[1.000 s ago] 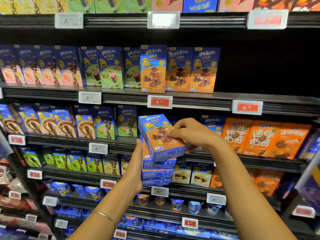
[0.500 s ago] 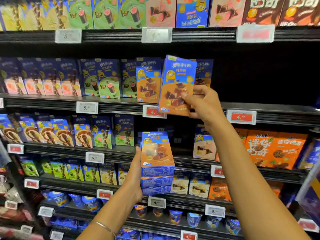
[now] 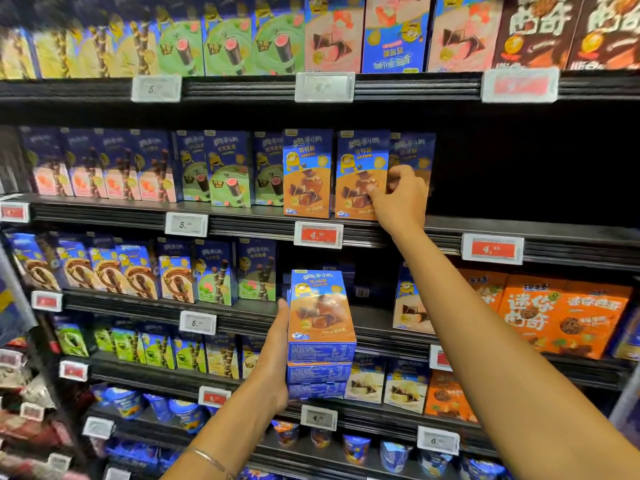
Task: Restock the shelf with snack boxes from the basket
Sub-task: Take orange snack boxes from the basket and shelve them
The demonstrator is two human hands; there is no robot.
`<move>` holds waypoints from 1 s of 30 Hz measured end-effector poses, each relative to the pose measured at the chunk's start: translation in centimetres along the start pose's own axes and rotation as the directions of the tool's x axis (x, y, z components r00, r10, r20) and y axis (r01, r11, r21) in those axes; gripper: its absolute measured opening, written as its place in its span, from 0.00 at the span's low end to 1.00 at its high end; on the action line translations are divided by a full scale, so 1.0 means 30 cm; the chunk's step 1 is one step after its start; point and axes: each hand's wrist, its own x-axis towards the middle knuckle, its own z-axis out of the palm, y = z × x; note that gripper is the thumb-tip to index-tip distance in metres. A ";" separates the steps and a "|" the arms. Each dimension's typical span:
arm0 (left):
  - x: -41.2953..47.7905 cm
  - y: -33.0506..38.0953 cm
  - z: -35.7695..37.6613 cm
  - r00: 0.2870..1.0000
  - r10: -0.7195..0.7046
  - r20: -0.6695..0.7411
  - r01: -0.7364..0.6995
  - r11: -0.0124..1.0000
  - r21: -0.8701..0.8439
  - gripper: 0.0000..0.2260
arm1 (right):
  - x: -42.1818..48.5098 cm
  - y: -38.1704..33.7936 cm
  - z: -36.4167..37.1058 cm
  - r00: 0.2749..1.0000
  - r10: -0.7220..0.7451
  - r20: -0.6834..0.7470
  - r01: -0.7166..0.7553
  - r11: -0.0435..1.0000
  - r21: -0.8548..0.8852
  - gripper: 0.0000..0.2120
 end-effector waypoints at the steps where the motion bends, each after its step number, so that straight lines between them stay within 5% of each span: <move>1: 0.002 0.000 -0.003 1.000 -0.003 0.005 0.003 1.000 0.005 0.37 | -0.001 0.004 0.006 1.000 -0.003 -0.006 0.003 1.000 -0.006 0.20; 11: 0.015 -0.008 0.000 1.000 -0.005 0.025 0.004 1.000 0.022 0.37 | -0.007 0.000 0.018 0.999 0.023 0.037 -0.021 0.999 -0.035 0.23; 17: 0.021 -0.007 0.019 0.999 0.008 0.046 -0.008 1.000 0.002 0.37 | -0.218 0.028 -0.084 0.985 -0.056 -0.162 0.096 0.964 0.248 0.10; 21: 0.022 -0.018 0.040 0.999 0.008 0.051 -0.006 1.000 -0.024 0.37 | -0.419 0.126 -0.069 0.976 0.043 0.213 -0.098 0.962 0.254 0.08; 24: 0.019 -0.036 0.057 0.998 0.024 0.062 -0.022 0.999 -0.031 0.36 | -0.495 0.183 -0.057 0.827 0.223 0.517 -0.336 0.932 0.135 0.19; 30: 0.012 -0.074 0.061 0.998 0.001 0.058 0.000 1.000 -0.024 0.35 | -0.555 0.222 -0.084 0.681 0.296 0.670 -0.469 0.879 0.089 0.20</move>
